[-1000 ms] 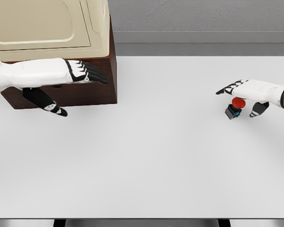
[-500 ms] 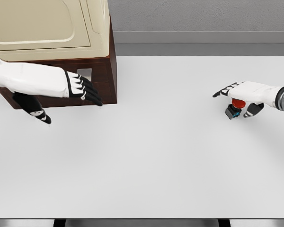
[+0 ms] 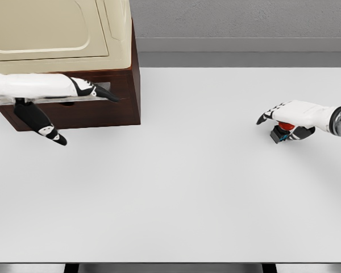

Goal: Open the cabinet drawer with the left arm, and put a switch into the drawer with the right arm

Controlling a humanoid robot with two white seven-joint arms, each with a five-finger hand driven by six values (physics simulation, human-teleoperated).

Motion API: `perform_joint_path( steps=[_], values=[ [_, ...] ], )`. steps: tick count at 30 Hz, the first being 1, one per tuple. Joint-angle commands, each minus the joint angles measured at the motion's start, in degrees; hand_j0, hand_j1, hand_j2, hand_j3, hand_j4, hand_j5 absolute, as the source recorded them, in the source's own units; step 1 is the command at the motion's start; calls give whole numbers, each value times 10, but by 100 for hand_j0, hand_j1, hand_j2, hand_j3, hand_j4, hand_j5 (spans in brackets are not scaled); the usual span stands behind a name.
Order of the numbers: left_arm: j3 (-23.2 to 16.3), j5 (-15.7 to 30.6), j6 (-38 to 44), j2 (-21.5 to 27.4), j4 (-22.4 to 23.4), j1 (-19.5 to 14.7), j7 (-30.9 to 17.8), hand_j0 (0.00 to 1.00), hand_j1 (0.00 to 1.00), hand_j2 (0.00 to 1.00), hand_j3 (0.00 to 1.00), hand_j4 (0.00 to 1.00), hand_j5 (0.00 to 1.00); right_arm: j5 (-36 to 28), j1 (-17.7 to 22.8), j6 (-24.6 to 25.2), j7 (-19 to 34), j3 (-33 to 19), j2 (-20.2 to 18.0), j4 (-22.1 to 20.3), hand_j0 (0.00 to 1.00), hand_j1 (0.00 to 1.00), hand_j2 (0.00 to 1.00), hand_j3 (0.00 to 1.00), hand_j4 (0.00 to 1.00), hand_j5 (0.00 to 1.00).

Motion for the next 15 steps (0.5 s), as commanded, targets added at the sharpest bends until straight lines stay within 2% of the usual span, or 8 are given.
perform_joint_path(
  steps=[1, 4, 6, 8, 11, 13, 15],
  values=[
    [10, 9, 16, 1, 20, 1, 0, 100, 100, 100, 100, 100, 100, -1, 0, 1, 0, -1, -2, 1, 79, 79, 79, 79, 79, 79],
    [23, 6, 18, 0, 20, 11, 0, 100, 100, 100, 100, 100, 100, -1, 0, 1, 0, -1, -3, 2, 79, 79, 79, 79, 79, 79],
    [48, 5, 36, 0, 24, 36, 0, 100, 100, 100, 100, 100, 100, -1, 0, 1, 0, -1, -4, 2, 79, 79, 79, 79, 79, 79],
    [58, 5, 36, 0, 29, 48, 0, 100, 100, 100, 100, 100, 100, -1, 0, 1, 0, -1, -4, 2, 79, 79, 79, 79, 79, 79],
    [59, 6, 41, 1, 32, 51, 0, 100, 100, 100, 100, 100, 100, -1, 0, 1, 0, -1, -5, 3, 79, 79, 79, 79, 79, 79],
    [59, 3, 44, -2, 62, 62, 0, 100, 100, 100, 100, 100, 100, -1, 0, 1, 0, -1, -5, 4, 79, 79, 79, 79, 79, 79],
    [60, 3, 46, -2, 68, 66, 0, 100, 100, 100, 100, 100, 100, -1, 0, 1, 0, -1, -6, 5, 79, 79, 79, 79, 79, 79]
  ],
)
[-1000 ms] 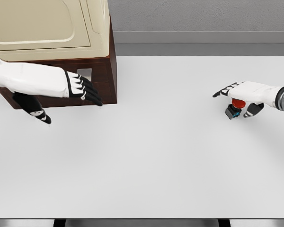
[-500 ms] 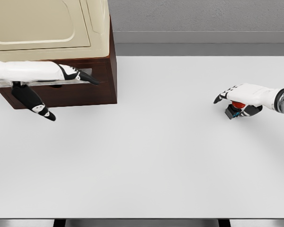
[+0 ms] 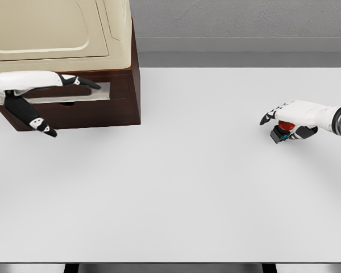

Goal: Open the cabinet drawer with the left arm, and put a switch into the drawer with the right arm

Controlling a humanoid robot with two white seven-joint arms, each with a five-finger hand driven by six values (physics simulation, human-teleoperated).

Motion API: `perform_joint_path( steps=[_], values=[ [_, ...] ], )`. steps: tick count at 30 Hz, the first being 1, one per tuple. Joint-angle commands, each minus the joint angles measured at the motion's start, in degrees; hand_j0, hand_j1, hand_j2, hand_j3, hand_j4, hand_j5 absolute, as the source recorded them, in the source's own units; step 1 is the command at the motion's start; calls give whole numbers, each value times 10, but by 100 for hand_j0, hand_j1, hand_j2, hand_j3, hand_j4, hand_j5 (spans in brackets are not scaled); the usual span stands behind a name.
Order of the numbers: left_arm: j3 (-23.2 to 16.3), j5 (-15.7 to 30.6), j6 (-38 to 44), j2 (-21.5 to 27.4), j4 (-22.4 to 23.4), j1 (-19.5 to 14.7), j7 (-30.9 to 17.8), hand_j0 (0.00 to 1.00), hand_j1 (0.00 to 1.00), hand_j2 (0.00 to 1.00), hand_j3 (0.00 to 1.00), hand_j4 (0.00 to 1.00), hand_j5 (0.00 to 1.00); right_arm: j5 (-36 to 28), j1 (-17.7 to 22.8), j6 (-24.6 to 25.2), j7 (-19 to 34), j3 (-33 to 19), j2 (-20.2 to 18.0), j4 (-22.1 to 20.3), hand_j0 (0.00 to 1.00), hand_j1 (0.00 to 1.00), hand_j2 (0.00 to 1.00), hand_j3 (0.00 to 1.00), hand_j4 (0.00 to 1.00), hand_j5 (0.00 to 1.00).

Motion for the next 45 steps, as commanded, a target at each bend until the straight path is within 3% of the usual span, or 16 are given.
perform_joint_path(
  steps=[1, 15, 28, 32, 45],
  values=[
    [3, 3, 5, -1, 13, 0, 0, 100, 100, 100, 100, 100, 100, -1, 0, 1, 0, -1, -1, 1, 79, 79, 79, 79, 79, 79],
    [13, 4, 18, -4, 22, 30, 0, 100, 100, 100, 100, 100, 100, -1, 0, 1, 0, -3, -2, 4, 69, 69, 69, 69, 69, 69],
    [16, 6, 19, -4, 32, 32, 0, 100, 100, 100, 100, 100, 100, -1, 0, 0, 0, -4, -2, 4, 56, 56, 56, 56, 56, 56],
    [28, 8, 19, -4, 30, 49, 0, 100, 100, 100, 100, 100, 100, -1, -3, -1, 0, -4, -1, 2, 56, 56, 56, 56, 56, 56],
    [29, 12, 19, -2, 30, 51, 0, 100, 100, 100, 100, 100, 100, -1, -20, -15, 0, -7, 3, -3, 51, 51, 51, 51, 51, 51]
  ],
)
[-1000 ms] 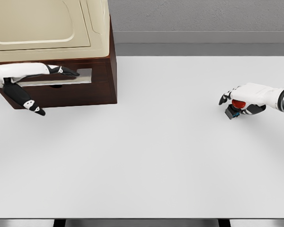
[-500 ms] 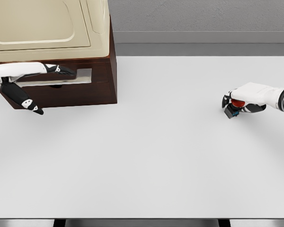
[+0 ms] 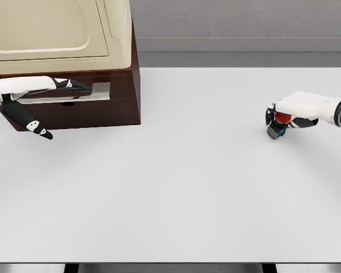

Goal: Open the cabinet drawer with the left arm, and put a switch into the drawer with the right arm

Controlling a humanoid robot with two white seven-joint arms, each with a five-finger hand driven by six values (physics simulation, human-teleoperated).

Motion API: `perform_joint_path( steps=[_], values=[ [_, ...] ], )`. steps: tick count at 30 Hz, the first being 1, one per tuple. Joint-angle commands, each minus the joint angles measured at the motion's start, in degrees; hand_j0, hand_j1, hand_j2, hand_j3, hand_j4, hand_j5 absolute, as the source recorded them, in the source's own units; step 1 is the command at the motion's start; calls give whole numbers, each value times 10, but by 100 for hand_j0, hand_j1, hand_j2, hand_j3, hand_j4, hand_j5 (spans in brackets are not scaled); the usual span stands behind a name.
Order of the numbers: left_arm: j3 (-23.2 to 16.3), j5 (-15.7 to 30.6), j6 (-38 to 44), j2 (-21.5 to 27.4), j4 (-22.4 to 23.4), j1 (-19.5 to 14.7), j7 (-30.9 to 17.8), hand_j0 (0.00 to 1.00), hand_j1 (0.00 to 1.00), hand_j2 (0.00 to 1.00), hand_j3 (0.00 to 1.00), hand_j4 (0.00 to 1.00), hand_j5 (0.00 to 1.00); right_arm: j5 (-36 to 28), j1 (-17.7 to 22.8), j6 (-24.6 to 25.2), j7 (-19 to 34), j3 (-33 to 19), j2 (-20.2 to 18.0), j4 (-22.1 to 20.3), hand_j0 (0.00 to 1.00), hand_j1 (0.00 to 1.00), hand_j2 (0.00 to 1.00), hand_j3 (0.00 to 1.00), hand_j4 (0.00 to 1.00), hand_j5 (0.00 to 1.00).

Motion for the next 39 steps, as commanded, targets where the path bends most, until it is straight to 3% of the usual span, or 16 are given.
perform_joint_path(
  steps=[1, 13, 19, 22, 39],
  values=[
    [1, 4, 1, 1, 0, 0, 0, 100, 100, 100, 100, 100, 100, -1, -1, 0, 0, 0, 1, -3, 51, 51, 51, 51, 51, 51],
    [1, 4, 2, 4, 2, 11, 0, 100, 100, 100, 100, 100, 100, -2, -20, -39, 0, 1, 13, -17, 48, 48, 48, 48, 48, 48],
    [2, 4, 1, 6, 3, 14, 0, 100, 100, 100, 100, 100, 100, -3, -38, -56, 0, 4, 38, -18, 48, 48, 48, 48, 48, 48],
    [45, 3, 2, 5, 3, 45, 0, 100, 100, 100, 100, 100, 100, -3, -43, -56, 0, 5, 47, -30, 48, 48, 48, 48, 48, 48],
    [46, 4, 12, 4, 11, 57, 0, 100, 100, 100, 100, 100, 100, -3, -93, -55, 0, 36, 125, -31, 48, 48, 48, 48, 48, 48]
  ],
)
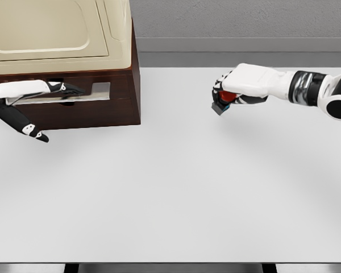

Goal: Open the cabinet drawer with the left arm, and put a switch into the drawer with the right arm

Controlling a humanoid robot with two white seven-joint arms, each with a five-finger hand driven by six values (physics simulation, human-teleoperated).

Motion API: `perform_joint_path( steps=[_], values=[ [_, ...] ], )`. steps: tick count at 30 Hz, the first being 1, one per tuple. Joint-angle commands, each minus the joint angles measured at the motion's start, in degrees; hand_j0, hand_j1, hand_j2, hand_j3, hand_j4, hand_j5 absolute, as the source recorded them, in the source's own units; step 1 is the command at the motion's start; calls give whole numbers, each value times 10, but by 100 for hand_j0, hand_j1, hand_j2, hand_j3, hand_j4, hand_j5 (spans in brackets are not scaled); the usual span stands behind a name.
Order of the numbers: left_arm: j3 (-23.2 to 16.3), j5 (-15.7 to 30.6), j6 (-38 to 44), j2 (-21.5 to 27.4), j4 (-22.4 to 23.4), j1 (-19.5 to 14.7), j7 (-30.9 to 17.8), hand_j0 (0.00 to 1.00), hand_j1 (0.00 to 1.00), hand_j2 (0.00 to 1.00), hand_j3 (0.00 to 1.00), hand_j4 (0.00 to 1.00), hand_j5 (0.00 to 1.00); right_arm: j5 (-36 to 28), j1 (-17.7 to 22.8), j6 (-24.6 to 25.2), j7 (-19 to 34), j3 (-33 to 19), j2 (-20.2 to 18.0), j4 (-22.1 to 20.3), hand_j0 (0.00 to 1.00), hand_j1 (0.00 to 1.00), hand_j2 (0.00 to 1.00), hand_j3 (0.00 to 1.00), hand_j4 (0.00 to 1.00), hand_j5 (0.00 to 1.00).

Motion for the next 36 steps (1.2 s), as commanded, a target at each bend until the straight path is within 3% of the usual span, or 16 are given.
perform_joint_path(
  steps=[1, 15, 29, 31, 36],
  values=[
    [1, 1, 5, 0, 1, 1, 0, 100, 100, 100, 100, 100, 100, -2, -2, 1, 0, 10, 16, 0, 48, 48, 48, 48, 48, 48],
    [0, 16, 5, 3, -10, 15, 0, 100, 100, 100, 100, 100, 100, -3, -40, 4, 0, 27, 65, 5, 48, 48, 48, 48, 48, 48],
    [-8, 53, 19, 39, -53, 18, 0, 100, 100, 100, 100, 100, 100, -4, -60, 6, 0, 34, 86, 4, 48, 48, 48, 48, 48, 48],
    [-3, 53, 27, 39, -55, 34, 0, 100, 100, 100, 100, 100, 100, -4, -63, 6, 0, 35, 91, 4, 48, 48, 48, 48, 48, 48],
    [-2, 58, 27, 43, -62, 38, 0, 100, 100, 100, 100, 100, 100, -4, -68, 5, 0, 35, 96, 0, 48, 48, 48, 48, 48, 48]
  ],
)
